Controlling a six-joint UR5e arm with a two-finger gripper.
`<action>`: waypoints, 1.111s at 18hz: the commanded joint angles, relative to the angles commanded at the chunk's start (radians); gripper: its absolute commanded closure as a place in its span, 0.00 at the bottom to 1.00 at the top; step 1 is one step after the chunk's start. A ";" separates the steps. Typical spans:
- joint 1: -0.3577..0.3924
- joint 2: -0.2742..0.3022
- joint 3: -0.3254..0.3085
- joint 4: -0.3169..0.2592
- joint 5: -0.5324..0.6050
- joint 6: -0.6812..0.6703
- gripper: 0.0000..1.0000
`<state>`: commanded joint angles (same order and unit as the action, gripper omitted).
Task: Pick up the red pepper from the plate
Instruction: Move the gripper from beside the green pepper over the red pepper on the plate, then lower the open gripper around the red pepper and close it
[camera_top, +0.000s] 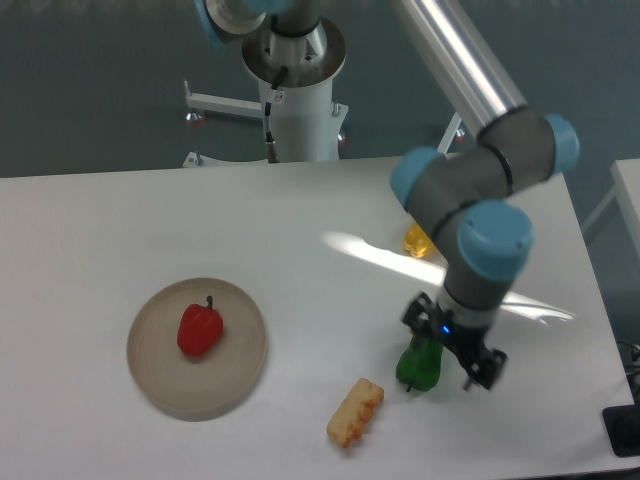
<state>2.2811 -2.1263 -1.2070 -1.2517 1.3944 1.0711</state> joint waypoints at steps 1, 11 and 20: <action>-0.015 0.020 -0.025 0.002 0.000 -0.038 0.00; -0.202 0.078 -0.164 0.084 -0.012 -0.508 0.00; -0.291 0.080 -0.273 0.176 -0.002 -0.546 0.00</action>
<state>1.9897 -2.0463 -1.4802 -1.0753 1.3929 0.5248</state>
